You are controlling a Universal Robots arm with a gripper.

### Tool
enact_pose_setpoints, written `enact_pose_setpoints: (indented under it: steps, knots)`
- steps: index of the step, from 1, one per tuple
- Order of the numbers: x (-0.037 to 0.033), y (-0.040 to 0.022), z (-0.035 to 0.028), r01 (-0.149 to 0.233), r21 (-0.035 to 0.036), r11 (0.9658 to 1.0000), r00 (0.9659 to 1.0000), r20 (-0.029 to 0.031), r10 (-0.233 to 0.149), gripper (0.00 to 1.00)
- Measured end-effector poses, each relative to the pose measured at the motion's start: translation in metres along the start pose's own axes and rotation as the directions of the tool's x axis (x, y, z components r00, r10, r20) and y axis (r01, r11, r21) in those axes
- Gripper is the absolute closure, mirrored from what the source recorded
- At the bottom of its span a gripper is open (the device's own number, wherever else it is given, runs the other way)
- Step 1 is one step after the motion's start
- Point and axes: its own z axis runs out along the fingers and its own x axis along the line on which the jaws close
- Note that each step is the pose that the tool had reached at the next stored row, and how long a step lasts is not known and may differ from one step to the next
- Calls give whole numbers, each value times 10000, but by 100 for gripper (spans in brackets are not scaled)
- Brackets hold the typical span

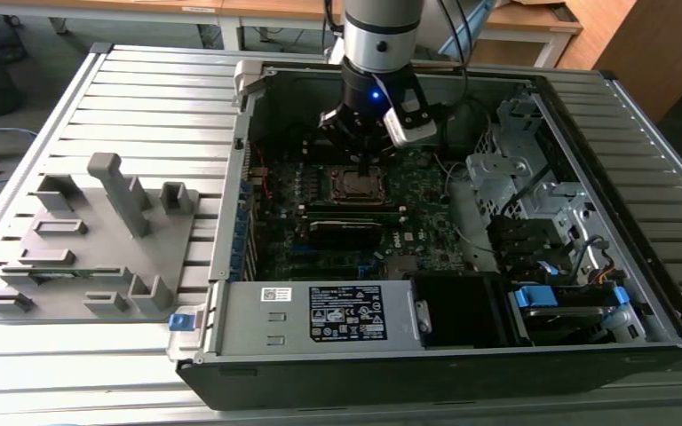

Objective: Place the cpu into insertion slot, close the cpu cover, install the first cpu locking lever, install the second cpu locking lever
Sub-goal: 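Install the second cpu locking lever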

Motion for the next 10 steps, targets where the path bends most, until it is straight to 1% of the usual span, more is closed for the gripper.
enact_pose_setpoints:
  steps: [3,10]
  knots:
    - [-3,-35,1,-1,-1,10000,10000,0,1,90]
    - [-14,-142,2,-1,-1,10000,10000,0,1,90]
